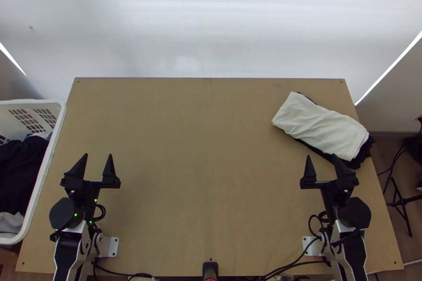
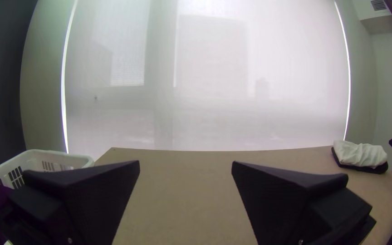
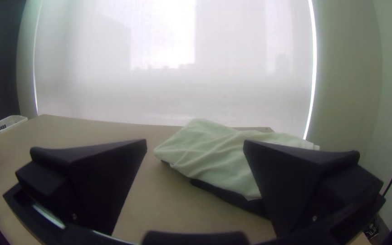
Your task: Fold the t-shirt
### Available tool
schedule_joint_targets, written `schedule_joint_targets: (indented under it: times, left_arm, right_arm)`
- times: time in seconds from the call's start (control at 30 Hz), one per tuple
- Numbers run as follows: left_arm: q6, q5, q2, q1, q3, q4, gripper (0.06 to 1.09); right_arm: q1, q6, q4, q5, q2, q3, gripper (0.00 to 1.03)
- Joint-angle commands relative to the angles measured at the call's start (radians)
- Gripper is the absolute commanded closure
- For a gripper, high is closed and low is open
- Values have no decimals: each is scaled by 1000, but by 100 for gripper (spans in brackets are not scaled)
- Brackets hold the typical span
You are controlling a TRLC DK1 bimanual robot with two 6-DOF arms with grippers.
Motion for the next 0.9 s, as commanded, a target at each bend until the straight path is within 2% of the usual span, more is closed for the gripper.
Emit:
schedule_joint_targets:
  times: [0.0, 0.07, 0.17, 0.3, 0.37, 0.47, 0.63, 0.8, 0.87]
  left_arm:
    - [25, 3, -3, 18, 26, -3, 10]
    - [8, -15, -2, 30, 90, -39, 11]
    - [-22, -48, 17, 43, 199, -12, 11]
    - [-41, -107, 207, 44, 443, -17, 11]
    - [-63, -209, 371, 44, 622, -66, 11]
    - [-74, -311, 600, 92, 915, -212, 11]
    - [-69, -302, 867, 432, 1194, -272, 11]
    - [-48, -305, 1167, 669, 1448, -534, 11]
    - [-20, -305, 1262, 731, 1484, -563, 11]
  right_arm:
    - [1, 0, 0, 0, 1, 0, 4]
    - [1, 1, 0, 0, -1, 0, 4]
    - [1, 0, 0, 0, -1, 0, 4]
    - [-1, 1, 0, 0, 1, 0, 4]
    - [1, 0, 0, 0, -1, 0, 4]
    - [1, 0, 0, 0, 1, 0, 4]
    - [1, 1, 0, 0, 1, 0, 4]
    - [1, 0, 0, 0, -1, 0, 4]
    - [1, 0, 0, 0, -1, 0, 4]
